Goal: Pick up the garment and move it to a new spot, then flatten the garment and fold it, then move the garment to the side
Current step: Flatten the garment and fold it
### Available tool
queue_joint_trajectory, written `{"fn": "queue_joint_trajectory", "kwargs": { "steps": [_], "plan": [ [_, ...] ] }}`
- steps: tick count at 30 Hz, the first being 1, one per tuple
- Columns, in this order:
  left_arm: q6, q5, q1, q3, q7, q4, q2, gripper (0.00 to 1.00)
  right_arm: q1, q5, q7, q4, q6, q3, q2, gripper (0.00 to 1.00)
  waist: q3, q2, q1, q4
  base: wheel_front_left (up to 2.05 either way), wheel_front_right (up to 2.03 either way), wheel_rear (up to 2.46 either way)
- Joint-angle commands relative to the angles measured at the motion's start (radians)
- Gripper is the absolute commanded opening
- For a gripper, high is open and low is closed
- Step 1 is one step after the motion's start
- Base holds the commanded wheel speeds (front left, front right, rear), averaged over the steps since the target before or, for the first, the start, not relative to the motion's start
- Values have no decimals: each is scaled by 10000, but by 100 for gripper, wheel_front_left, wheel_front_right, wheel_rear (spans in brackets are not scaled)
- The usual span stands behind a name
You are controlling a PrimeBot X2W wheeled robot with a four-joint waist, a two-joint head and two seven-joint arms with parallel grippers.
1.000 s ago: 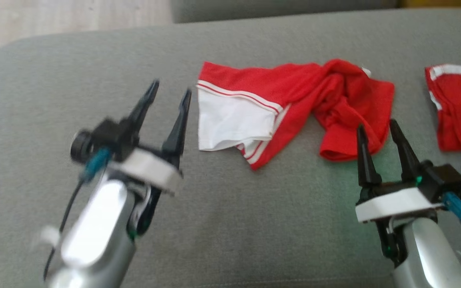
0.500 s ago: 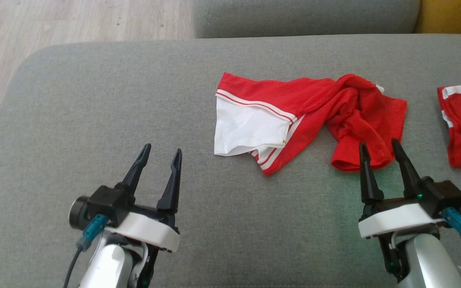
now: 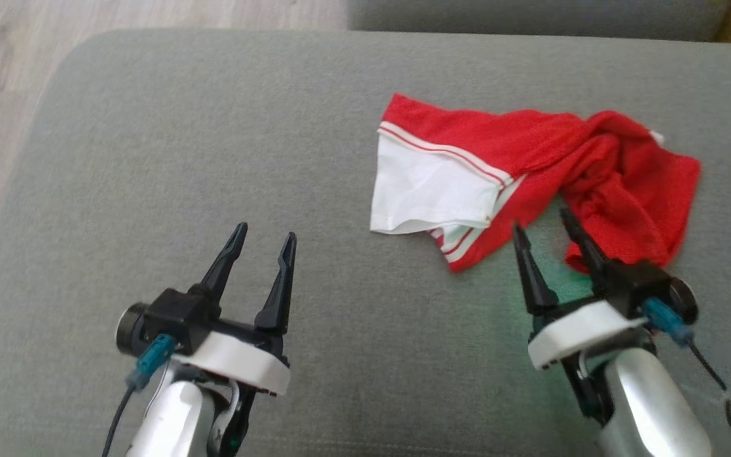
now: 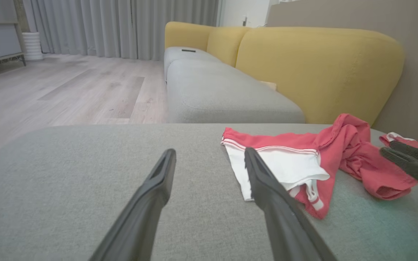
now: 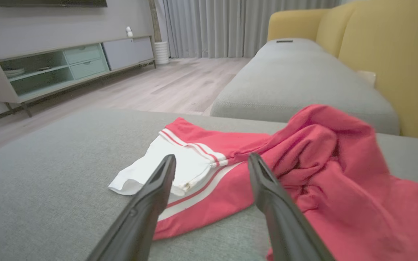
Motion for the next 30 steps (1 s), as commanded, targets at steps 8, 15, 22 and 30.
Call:
{"fn": "queue_joint_trajectory", "kwargs": {
  "steps": [8, 15, 22, 30],
  "plan": [
    [-39, -190, -834, 58, -53, -259, -45, 100, -1614, 1011, 974, 1527, -9, 480, -14, 100, 616, -1, 0, 980, 0, 0, 0],
    [86, -315, -909, -133, -53, -229, -47, 100, -2238, 1519, 937, 2593, -9, 467, -14, 100, 743, -1, 0, 1261, 0, 0, 0],
    [175, -312, -890, -167, -53, -166, -48, 100, -2784, 1908, 386, 3157, -9, 842, -14, 0, 750, -1, 0, 1210, 0, 0, 0],
    [105, -244, -810, -97, -53, -17, -48, 100, -3245, 2286, -242, 2509, -9, 1766, -14, 0, 391, -1, 0, 815, 0, 0, 0]
  ]
}}
